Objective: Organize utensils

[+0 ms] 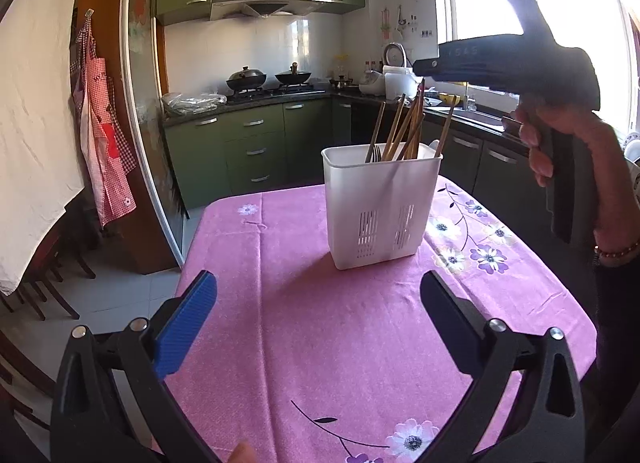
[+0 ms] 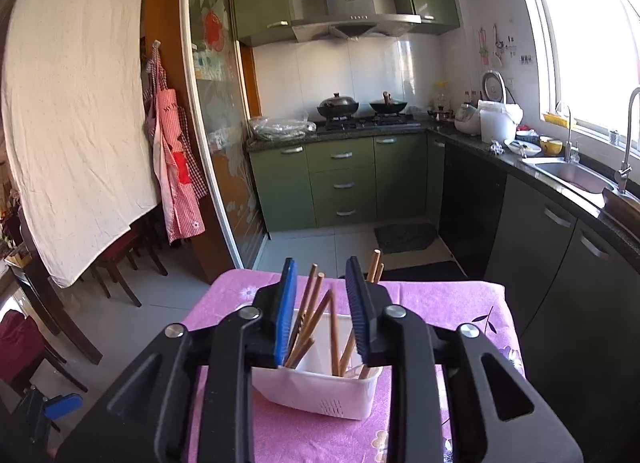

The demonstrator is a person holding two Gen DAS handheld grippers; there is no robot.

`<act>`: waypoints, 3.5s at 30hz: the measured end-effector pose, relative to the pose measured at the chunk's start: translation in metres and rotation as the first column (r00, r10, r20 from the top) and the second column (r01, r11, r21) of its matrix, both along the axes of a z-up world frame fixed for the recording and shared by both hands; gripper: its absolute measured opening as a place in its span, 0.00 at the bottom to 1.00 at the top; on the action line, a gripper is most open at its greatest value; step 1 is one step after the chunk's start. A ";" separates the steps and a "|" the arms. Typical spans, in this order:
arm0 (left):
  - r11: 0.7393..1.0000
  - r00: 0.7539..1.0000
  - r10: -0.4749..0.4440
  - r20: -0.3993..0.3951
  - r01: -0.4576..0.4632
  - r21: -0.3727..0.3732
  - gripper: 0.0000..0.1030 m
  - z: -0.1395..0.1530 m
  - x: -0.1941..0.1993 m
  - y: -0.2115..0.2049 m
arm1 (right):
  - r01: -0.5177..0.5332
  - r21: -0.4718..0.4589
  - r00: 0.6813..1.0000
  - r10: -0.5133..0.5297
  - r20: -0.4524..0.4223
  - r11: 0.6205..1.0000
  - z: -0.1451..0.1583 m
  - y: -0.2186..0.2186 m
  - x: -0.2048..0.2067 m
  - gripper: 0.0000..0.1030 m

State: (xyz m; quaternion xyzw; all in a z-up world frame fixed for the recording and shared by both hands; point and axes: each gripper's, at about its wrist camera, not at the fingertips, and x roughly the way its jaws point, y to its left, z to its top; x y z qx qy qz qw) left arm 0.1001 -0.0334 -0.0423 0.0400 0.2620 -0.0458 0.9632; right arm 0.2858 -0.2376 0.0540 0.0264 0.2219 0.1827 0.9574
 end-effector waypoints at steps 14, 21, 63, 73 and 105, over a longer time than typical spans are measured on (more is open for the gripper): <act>1.000 1.000 0.010 -0.007 -0.010 -0.015 0.94 -0.011 -0.027 0.005 | 0.071 0.036 0.988 -0.076 0.138 0.997 -0.055 -0.068 -0.197 0.96; 0.998 0.998 0.055 0.024 -0.054 -0.022 0.94 -0.002 -0.053 0.017 | 0.106 -0.022 0.981 -0.101 0.164 0.994 -0.077 -0.080 -0.265 0.96; 0.996 0.993 0.090 0.078 -0.091 0.007 0.94 0.016 -0.095 0.024 | 0.115 -0.034 0.978 -0.107 0.178 0.993 -0.062 -0.069 -0.285 0.96; 0.995 0.992 0.096 0.081 -0.097 0.008 0.94 0.017 -0.096 0.026 | 0.109 -0.030 0.981 -0.102 0.167 0.994 -0.064 -0.069 -0.282 0.96; 0.989 0.987 0.141 0.076 -0.145 0.041 0.94 0.015 -0.093 0.026 | 0.103 -0.041 0.984 -0.095 0.152 0.994 -0.071 -0.067 -0.277 0.96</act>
